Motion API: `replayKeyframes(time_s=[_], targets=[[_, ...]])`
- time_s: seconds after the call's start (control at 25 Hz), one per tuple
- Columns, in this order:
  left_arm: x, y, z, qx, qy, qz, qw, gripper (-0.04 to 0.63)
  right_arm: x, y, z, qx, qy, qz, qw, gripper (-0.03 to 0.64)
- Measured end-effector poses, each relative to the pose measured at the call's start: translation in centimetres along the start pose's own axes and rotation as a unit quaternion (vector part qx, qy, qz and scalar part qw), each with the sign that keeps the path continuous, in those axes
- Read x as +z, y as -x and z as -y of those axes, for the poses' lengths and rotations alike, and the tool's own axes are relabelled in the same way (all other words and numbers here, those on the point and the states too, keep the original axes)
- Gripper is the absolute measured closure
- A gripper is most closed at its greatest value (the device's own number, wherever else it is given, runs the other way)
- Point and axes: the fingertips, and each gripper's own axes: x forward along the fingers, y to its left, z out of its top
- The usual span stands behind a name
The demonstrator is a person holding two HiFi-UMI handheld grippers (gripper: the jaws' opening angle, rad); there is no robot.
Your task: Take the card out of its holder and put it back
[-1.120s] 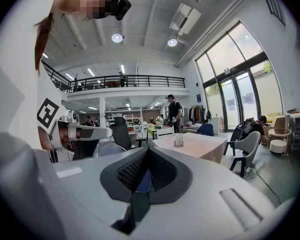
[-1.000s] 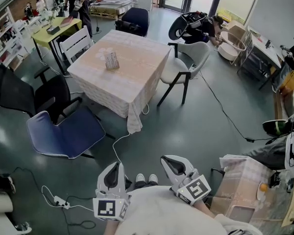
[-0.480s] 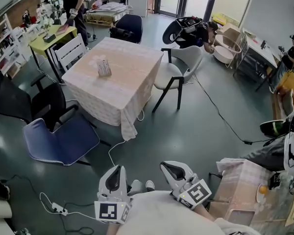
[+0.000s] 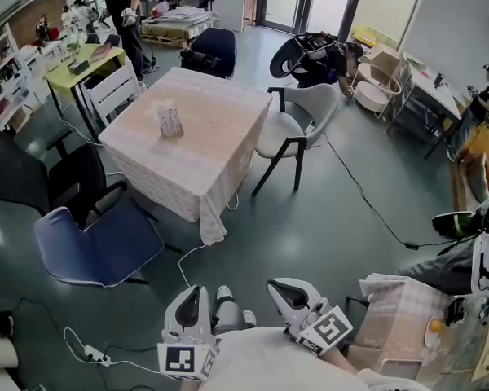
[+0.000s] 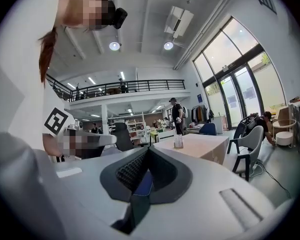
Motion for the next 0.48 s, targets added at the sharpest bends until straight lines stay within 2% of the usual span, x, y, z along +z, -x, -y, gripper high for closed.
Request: replayKeyframes(time_s=[0.2,0.48], targets=[[1.0,-3.7,-2.6,-0.009,0.011,-0.005,0.9999,0.595,1.0,-3.8,2.0,-0.008,-0.002,0.000,1.000,0.618],[5.1,-7.9,-6.1,-0.030,-0.012,0.005,0.9995,0.595,4.3,-9.1,4.4,-0.026,0.007,0.015,1.000,0.618]])
